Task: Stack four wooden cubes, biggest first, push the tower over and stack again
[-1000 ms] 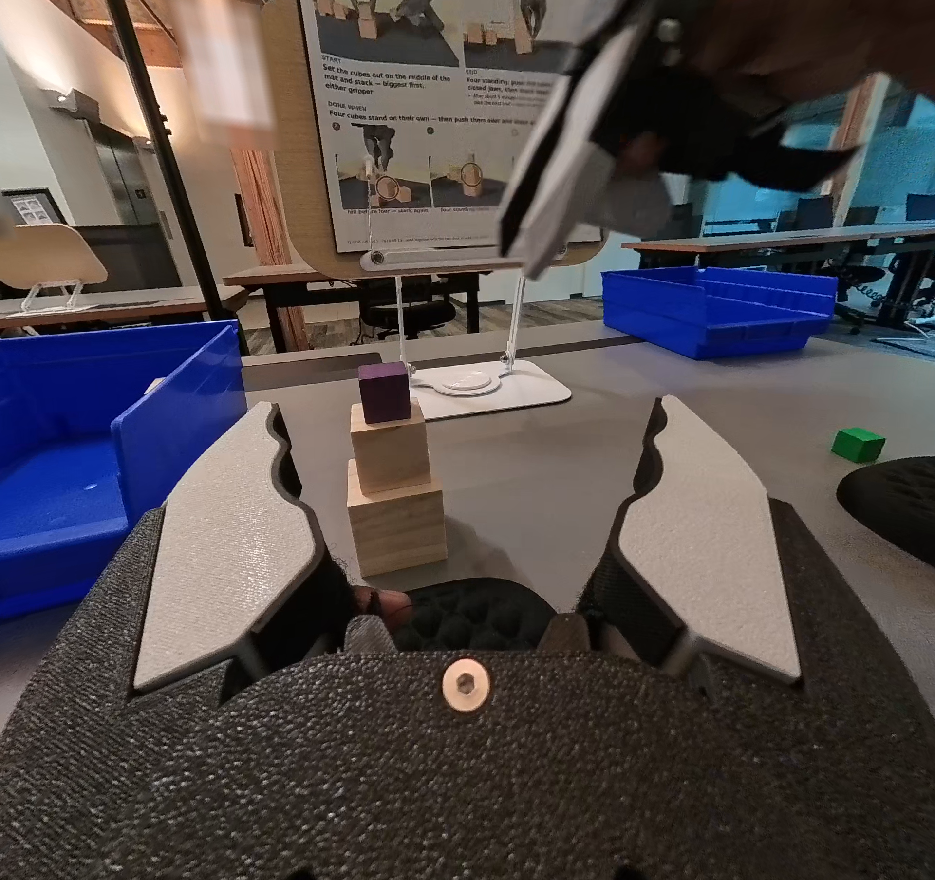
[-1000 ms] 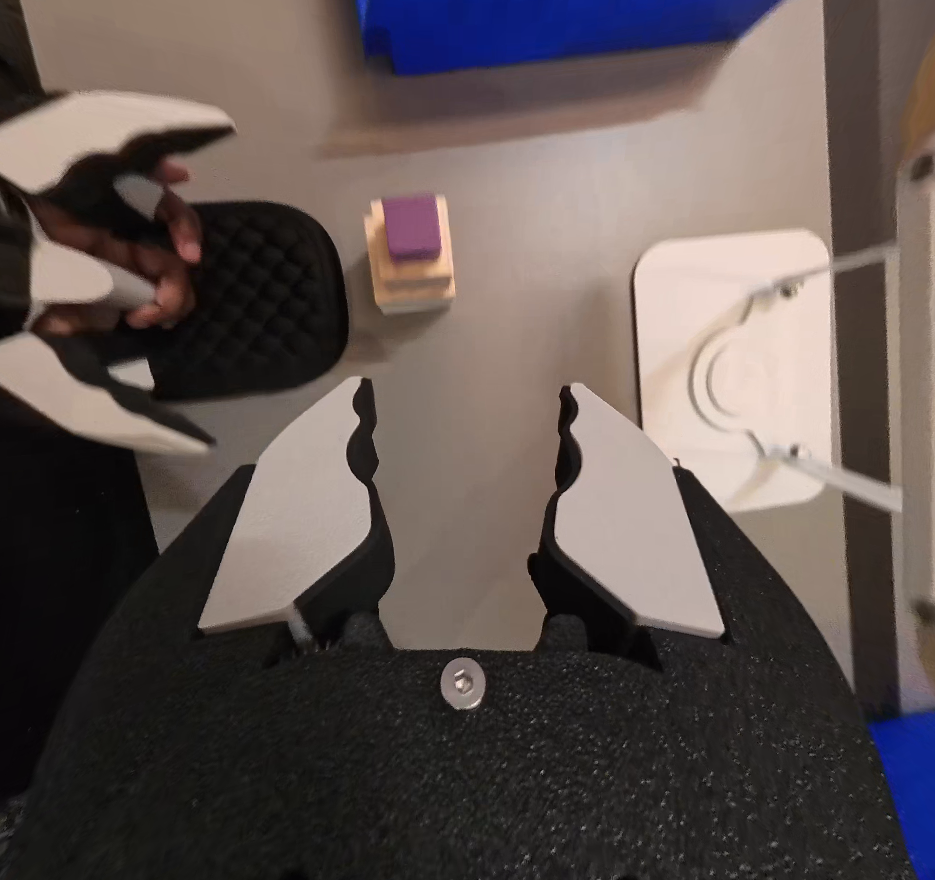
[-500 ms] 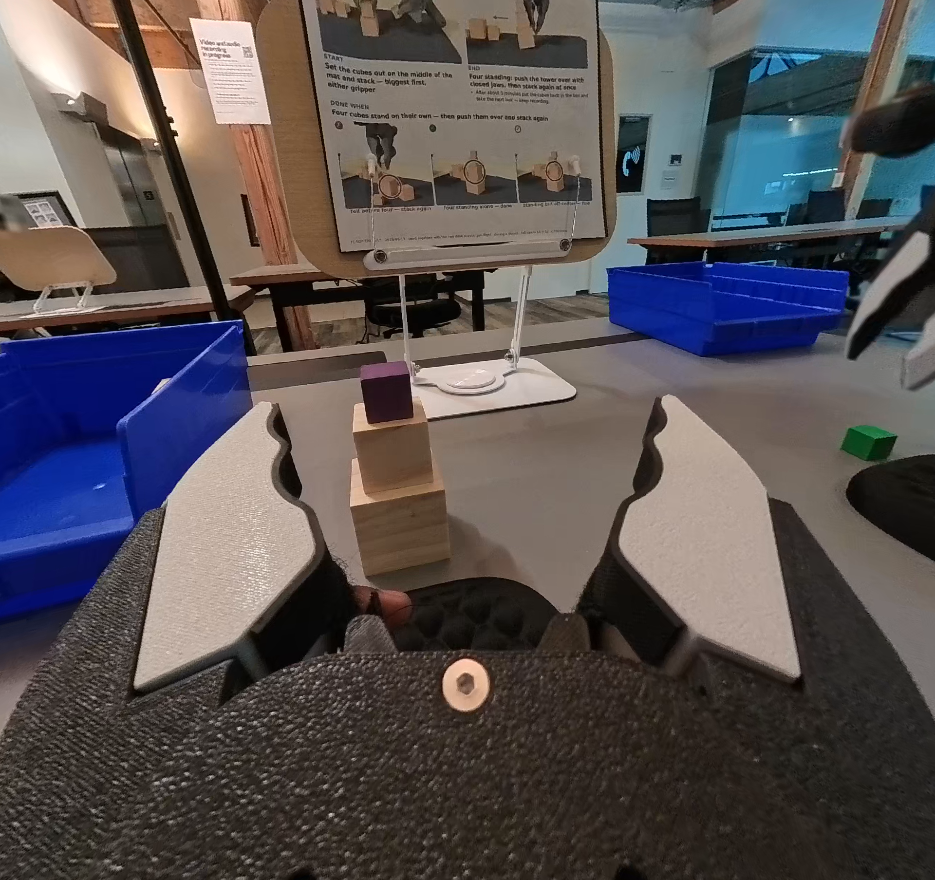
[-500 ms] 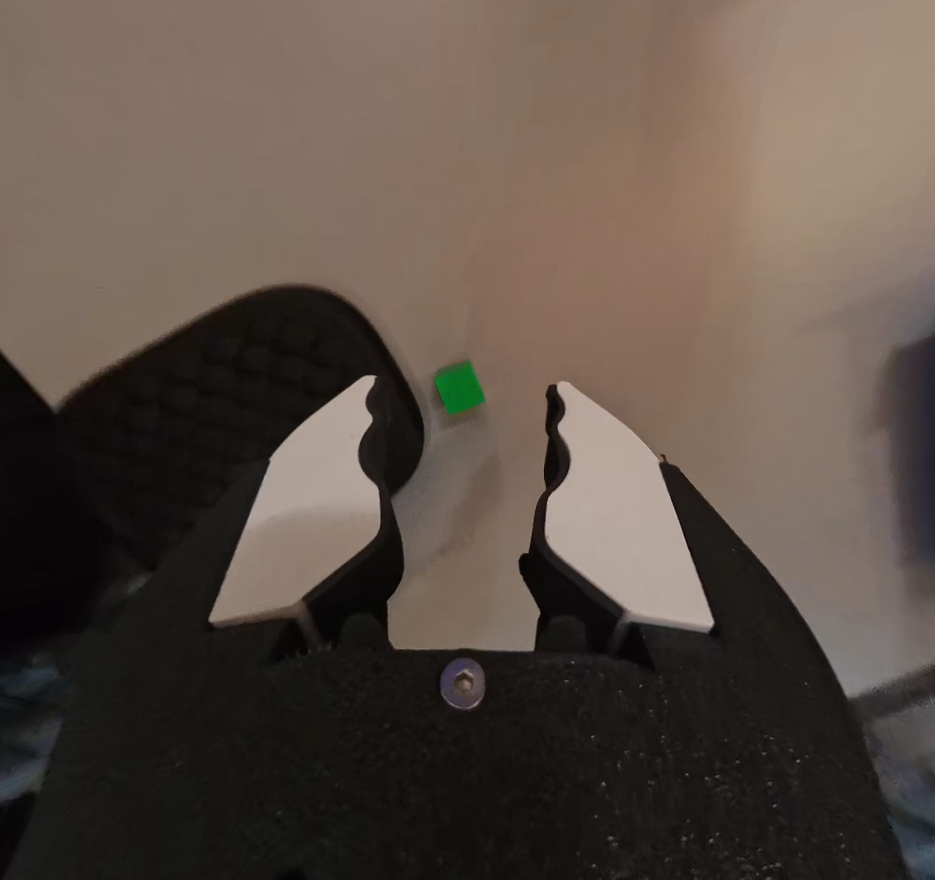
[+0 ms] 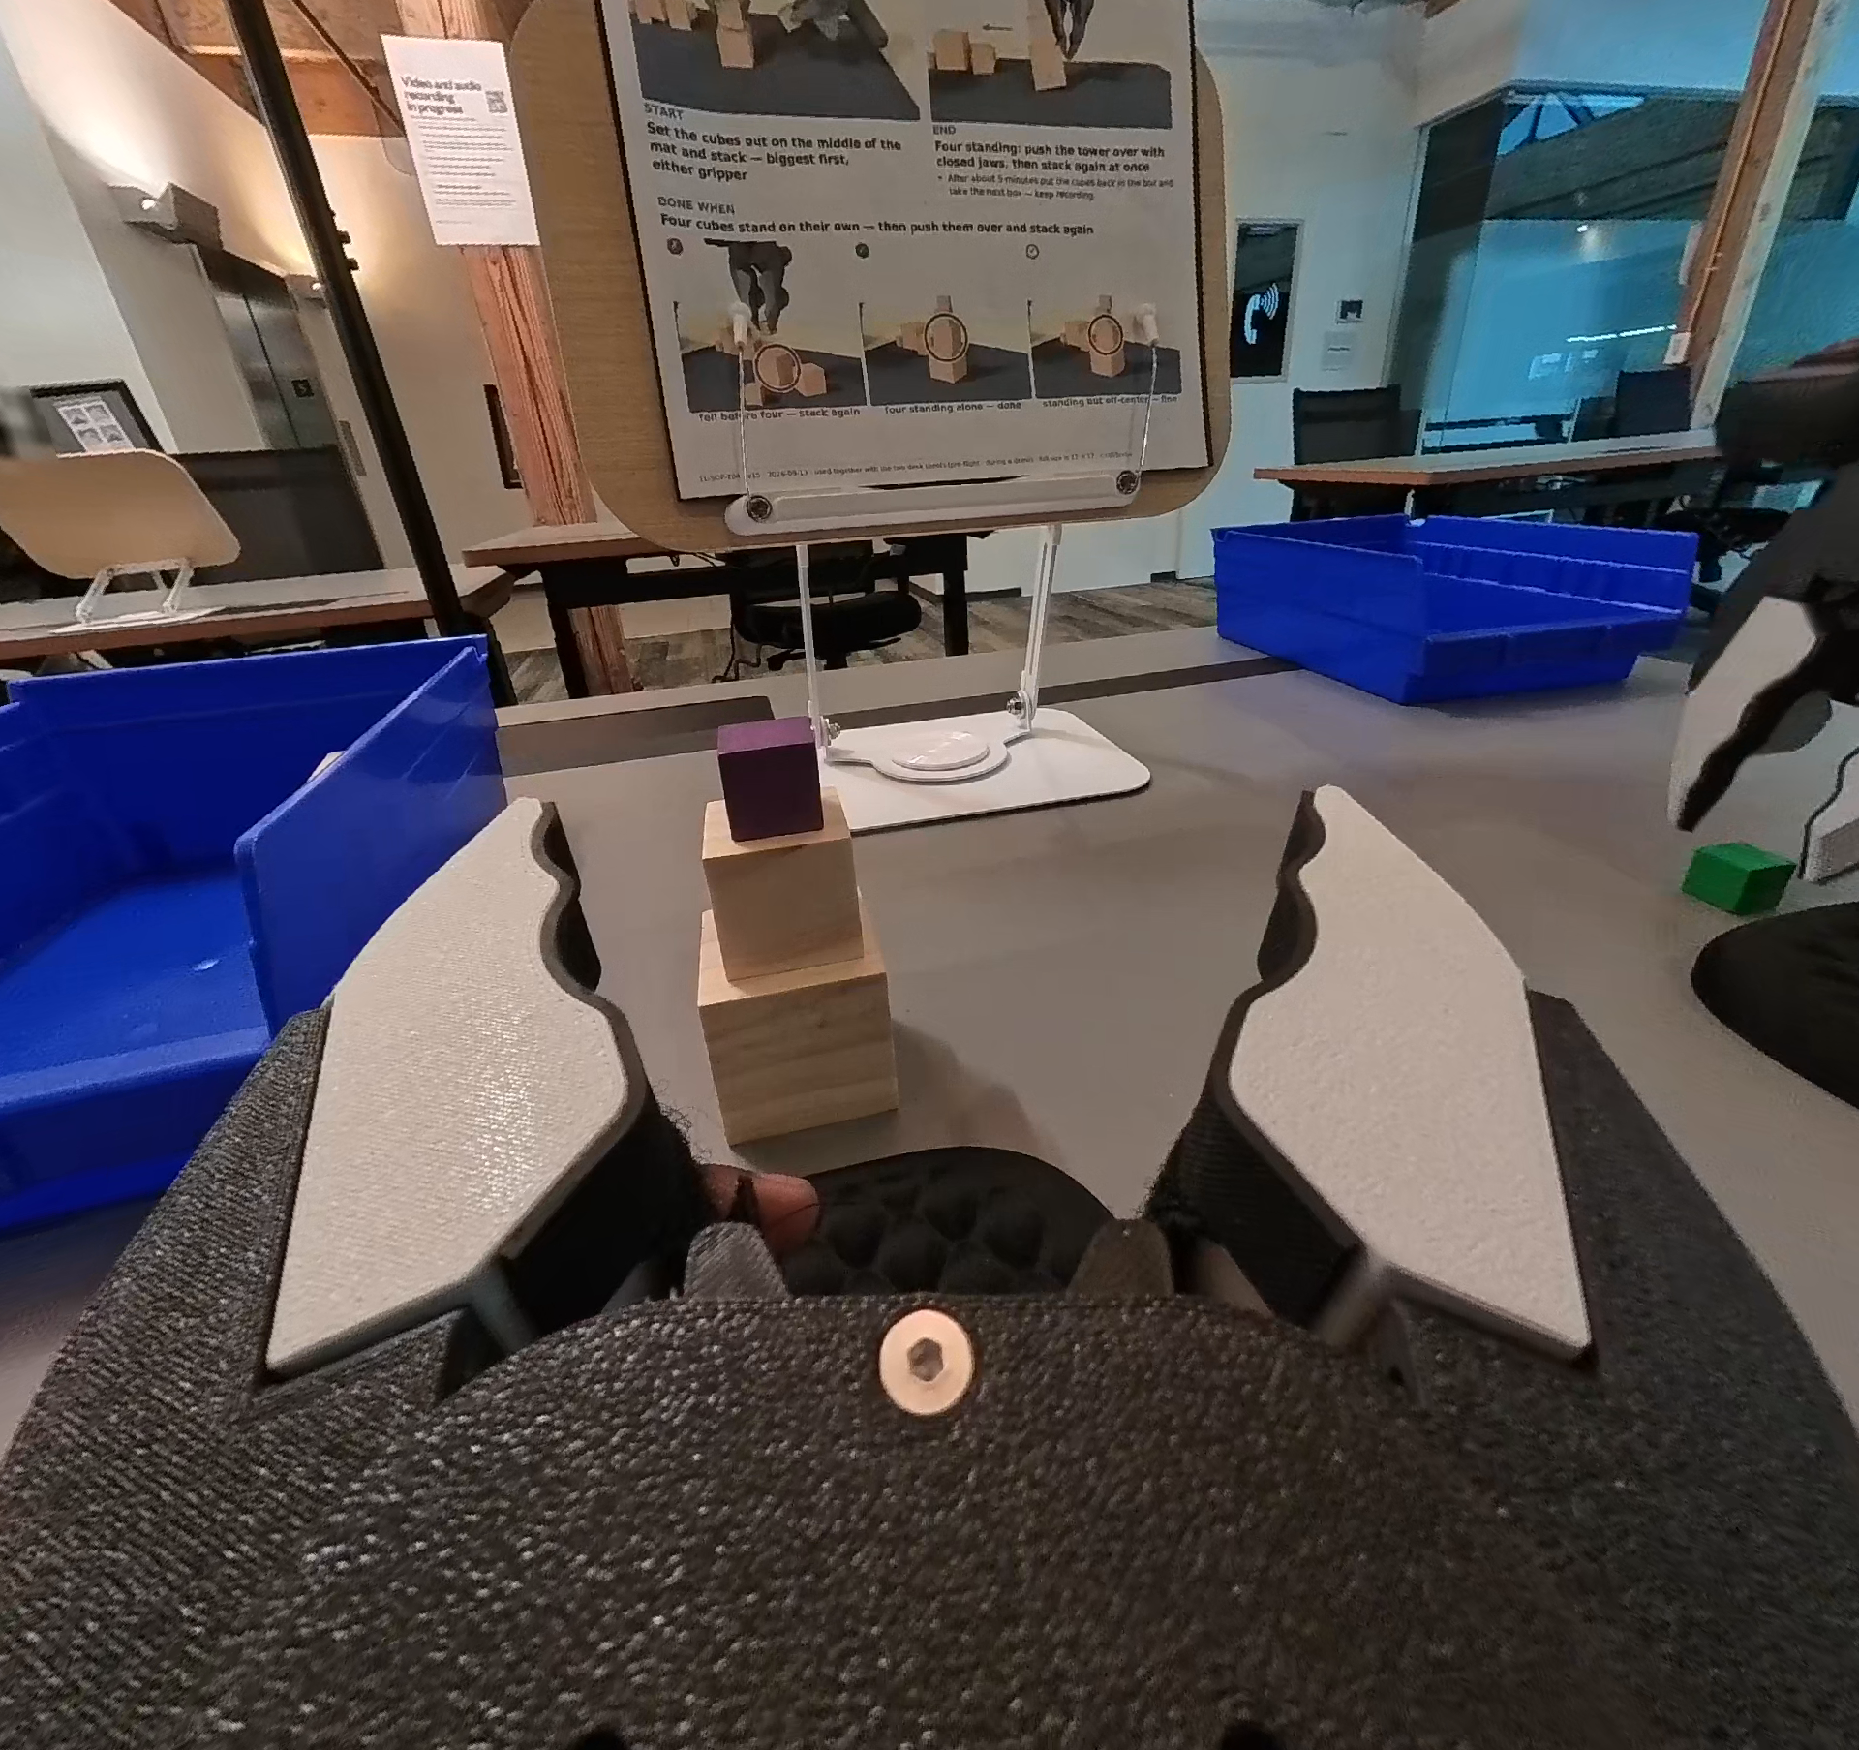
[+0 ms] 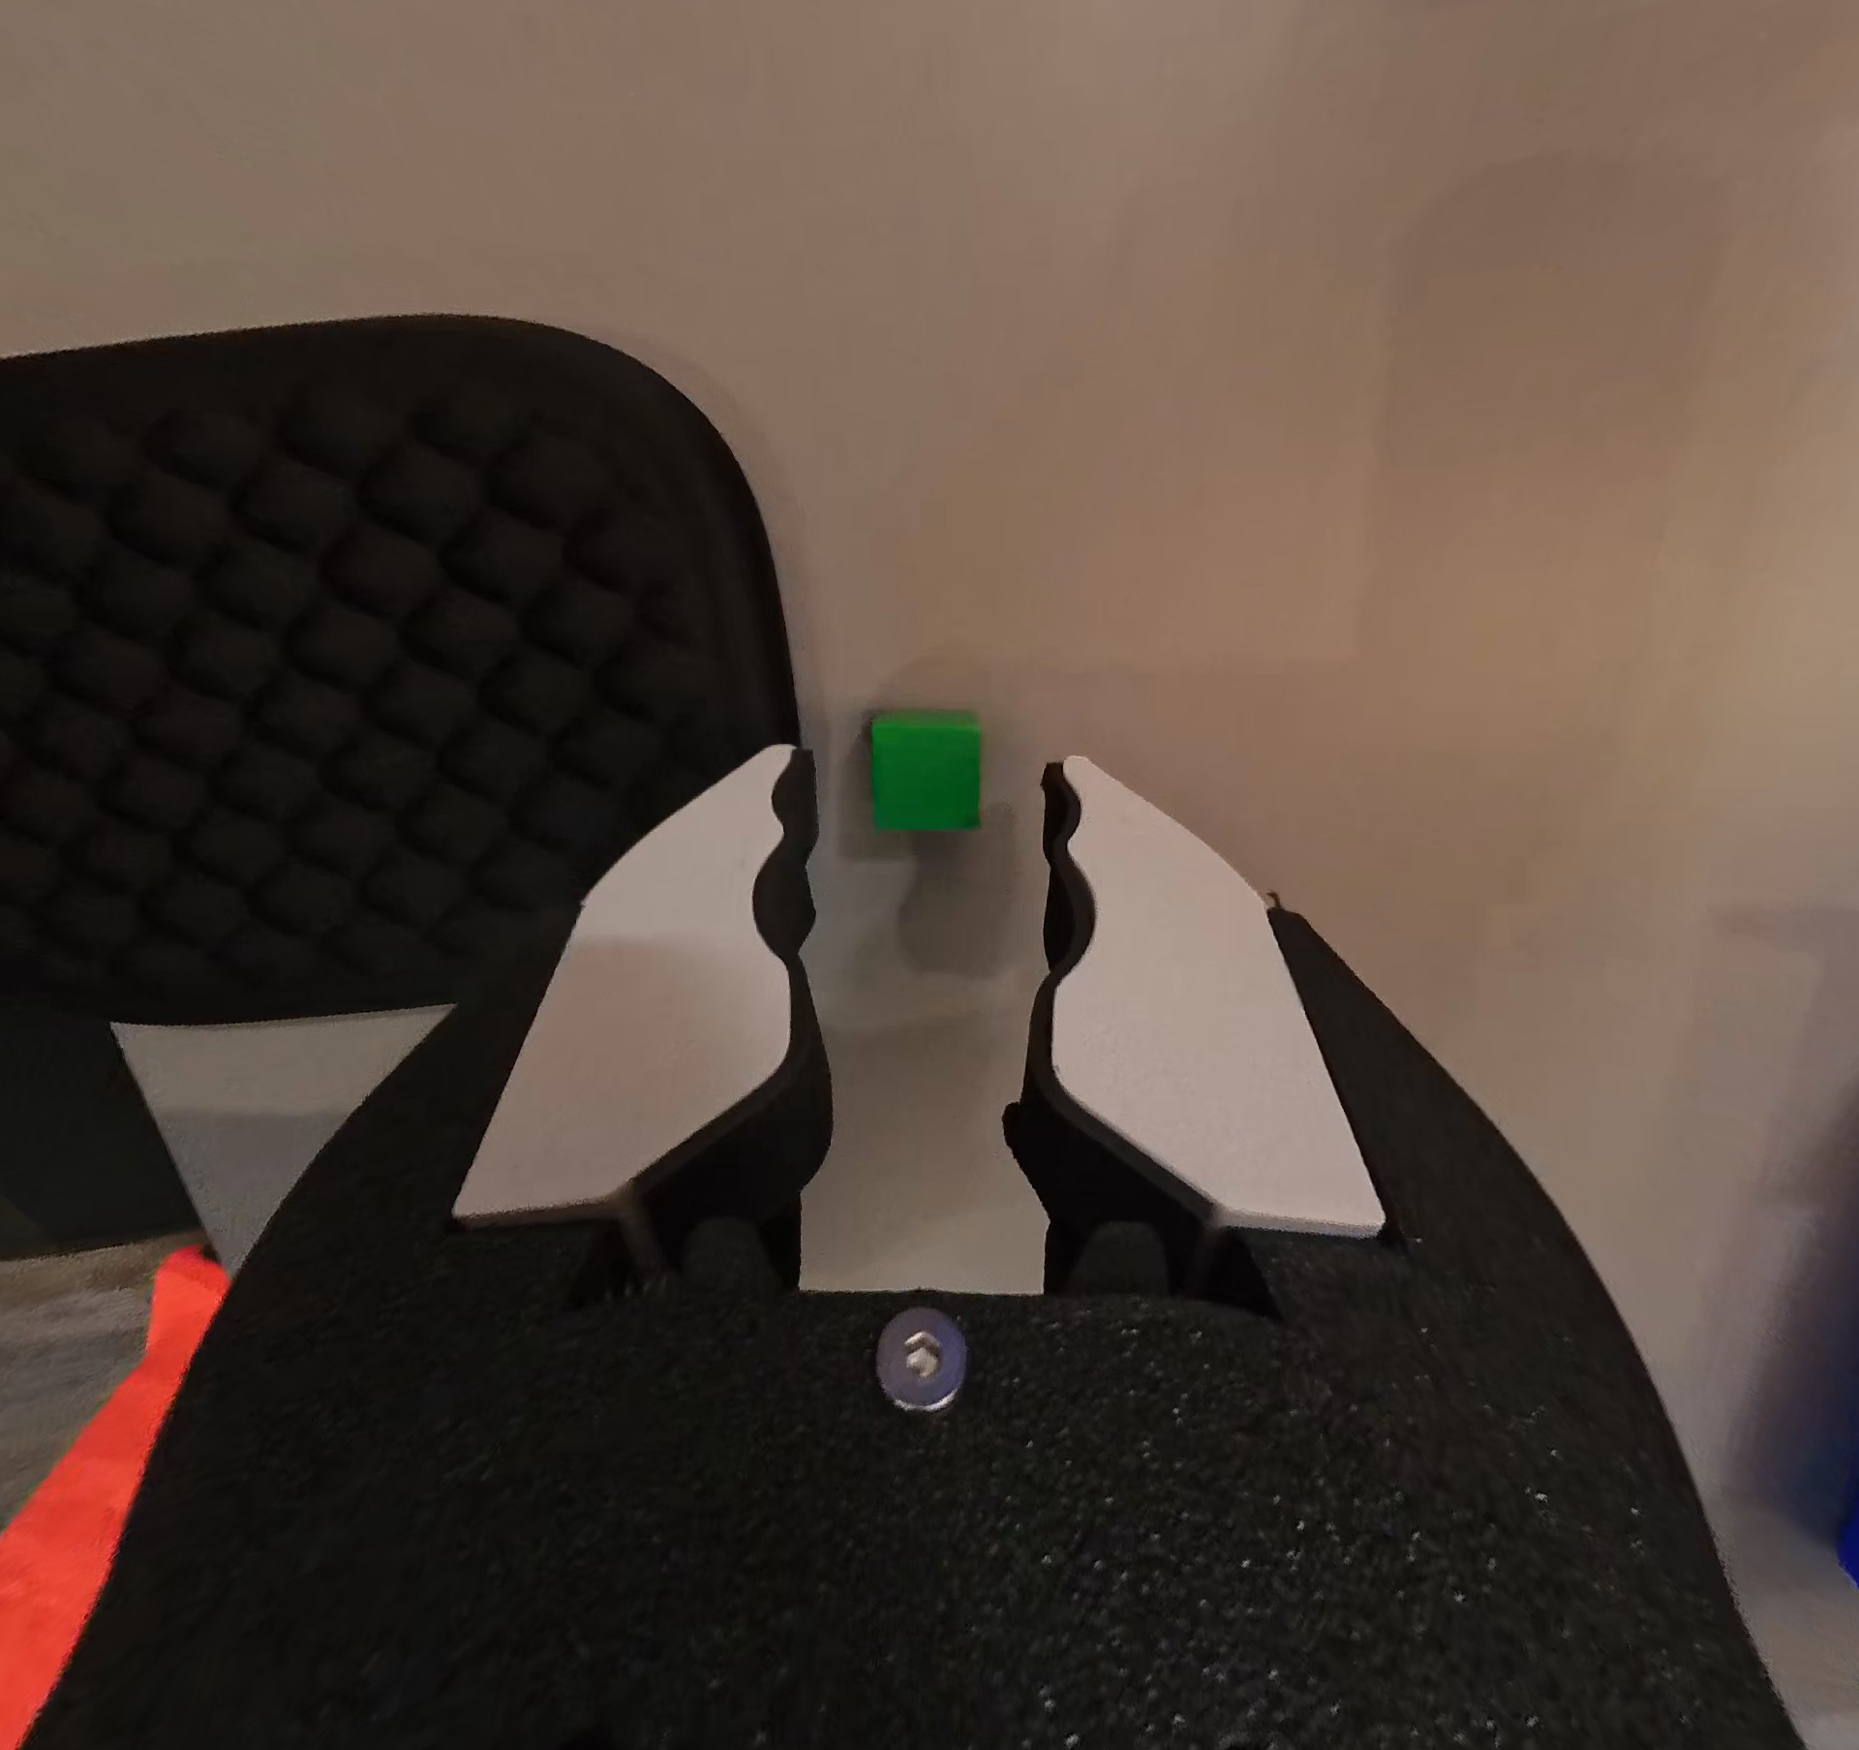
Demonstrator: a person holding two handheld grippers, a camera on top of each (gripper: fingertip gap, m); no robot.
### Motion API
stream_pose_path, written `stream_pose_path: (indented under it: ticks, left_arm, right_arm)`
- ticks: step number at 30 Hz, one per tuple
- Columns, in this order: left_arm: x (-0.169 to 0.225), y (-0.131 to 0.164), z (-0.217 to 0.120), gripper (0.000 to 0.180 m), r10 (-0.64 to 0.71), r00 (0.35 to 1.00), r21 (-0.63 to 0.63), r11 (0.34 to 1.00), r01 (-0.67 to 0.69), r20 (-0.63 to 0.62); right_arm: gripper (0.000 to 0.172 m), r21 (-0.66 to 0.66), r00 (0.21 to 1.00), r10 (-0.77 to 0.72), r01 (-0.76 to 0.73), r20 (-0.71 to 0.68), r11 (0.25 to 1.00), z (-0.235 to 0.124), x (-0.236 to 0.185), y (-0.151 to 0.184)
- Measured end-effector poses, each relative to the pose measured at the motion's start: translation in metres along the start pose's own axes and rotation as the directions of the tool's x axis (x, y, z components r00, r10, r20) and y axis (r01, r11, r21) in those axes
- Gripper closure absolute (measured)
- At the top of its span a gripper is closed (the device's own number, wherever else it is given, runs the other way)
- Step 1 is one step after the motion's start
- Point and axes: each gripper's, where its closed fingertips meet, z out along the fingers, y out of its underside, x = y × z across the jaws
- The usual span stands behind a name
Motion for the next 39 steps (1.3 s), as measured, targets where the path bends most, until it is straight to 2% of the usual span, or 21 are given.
stream_pose_path:
  ticks: [4,7,10,13,15,17,22,25,28,33,39]
  left_arm:
    - [0.0,0.0,0.0,0.051,-0.002,1.0,0.0,1.0,0.002,-0.001]
    - [0.0,0.0,0.0,0.051,-0.002,1.0,0.002,1.0,0.002,-0.002]
    - [0.0,0.0,0.0,0.052,-0.003,1.0,-0.002,1.0,0.003,-0.002]
    - [0.0,0.001,0.0,0.052,-0.002,1.0,-0.005,1.0,0.002,-0.003]
    - [0.0,0.001,0.0,0.052,-0.003,1.0,-0.004,1.0,0.003,-0.004]
    - [0.0,0.0,0.0,0.051,-0.004,1.0,-0.002,1.0,0.004,-0.005]
    - [0.001,0.0,0.0,0.051,-0.003,1.0,-0.002,1.0,0.003,-0.009]
    - [0.001,0.0,0.0,0.051,-0.01,1.0,-0.002,1.0,0.01,-0.014]
    - [0.001,0.0,-0.001,0.051,-0.014,1.0,0.001,1.0,0.014,-0.017]
    - [0.001,0.0,-0.001,0.05,-0.018,1.0,0.003,1.0,0.018,-0.02]
    - [0.001,0.0,-0.001,0.05,-0.03,0.999,0.002,1.0,0.03,-0.022]
  right_arm:
    - [0.136,0.0,1.0,0.003,-0.003,0.003,1.0,0.005,0.002,0.004]
    - [0.151,-0.006,1.0,0.007,-0.007,0.0,1.0,0.007,0.002,0.004]
    - [0.151,0.001,0.999,0.03,-0.03,-0.014,1.0,0.004,0.005,0.0]
    - [0.151,0.048,0.995,0.088,-0.086,-0.037,0.995,-0.01,0.01,-0.023]
    - [0.151,0.076,0.986,0.15,-0.145,-0.069,0.986,-0.025,0.015,-0.05]
    - [0.151,0.152,0.978,0.196,-0.183,-0.071,0.971,-0.042,0.016,-0.092]
    - [0.151,0.285,0.985,0.163,-0.141,-0.054,0.948,-0.072,0.009,-0.21]
    - [0.151,0.285,0.994,0.1,-0.087,-0.033,0.955,-0.071,0.0,-0.273]
    - [0.151,0.23,0.999,0.023,-0.017,-0.022,0.973,-0.059,-0.009,-0.32]
    - [0.151,0.077,0.998,-0.067,0.066,0.014,0.995,-0.03,-0.018,-0.363]
    - [0.151,-0.036,0.995,-0.1,0.1,0.011,0.994,-0.008,-0.02,-0.381]
